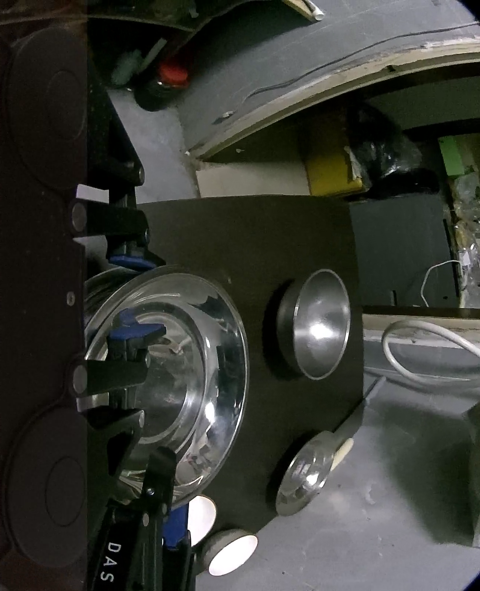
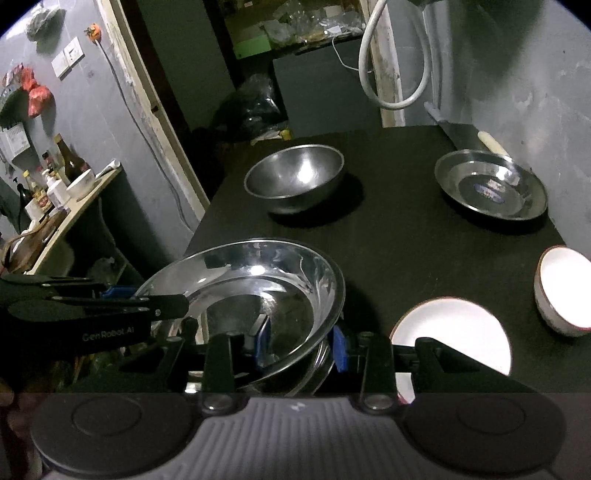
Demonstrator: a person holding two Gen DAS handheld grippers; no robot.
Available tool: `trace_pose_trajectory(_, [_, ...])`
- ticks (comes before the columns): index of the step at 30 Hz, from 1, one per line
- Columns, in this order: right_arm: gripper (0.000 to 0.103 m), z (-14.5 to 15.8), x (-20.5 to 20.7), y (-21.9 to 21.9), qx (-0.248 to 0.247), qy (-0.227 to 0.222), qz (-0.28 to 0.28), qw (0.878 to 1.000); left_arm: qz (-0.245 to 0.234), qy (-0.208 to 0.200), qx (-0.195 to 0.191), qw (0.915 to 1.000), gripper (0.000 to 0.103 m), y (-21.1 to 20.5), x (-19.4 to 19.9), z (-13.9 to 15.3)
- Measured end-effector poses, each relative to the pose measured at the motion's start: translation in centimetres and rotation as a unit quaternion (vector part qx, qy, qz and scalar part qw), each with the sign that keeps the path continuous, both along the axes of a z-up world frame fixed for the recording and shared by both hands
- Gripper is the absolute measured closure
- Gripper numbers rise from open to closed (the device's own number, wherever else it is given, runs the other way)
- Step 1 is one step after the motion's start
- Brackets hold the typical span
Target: Organize plates and bowls
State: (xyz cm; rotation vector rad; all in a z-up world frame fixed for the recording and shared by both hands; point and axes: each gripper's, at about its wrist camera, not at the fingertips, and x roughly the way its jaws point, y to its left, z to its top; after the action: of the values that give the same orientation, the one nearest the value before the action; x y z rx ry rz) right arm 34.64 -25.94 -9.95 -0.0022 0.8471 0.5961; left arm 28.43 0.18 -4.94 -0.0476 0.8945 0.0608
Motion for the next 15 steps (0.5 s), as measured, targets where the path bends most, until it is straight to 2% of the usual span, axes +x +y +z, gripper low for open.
trace_pose_trajectory(15, [0.064, -0.3, 0.3, 0.3, -0.005, 0.009, 0.001, 1.0, 0.003, 0.016, 0.007, 0.9998, 0.069, -0.3, 0.4, -1.2])
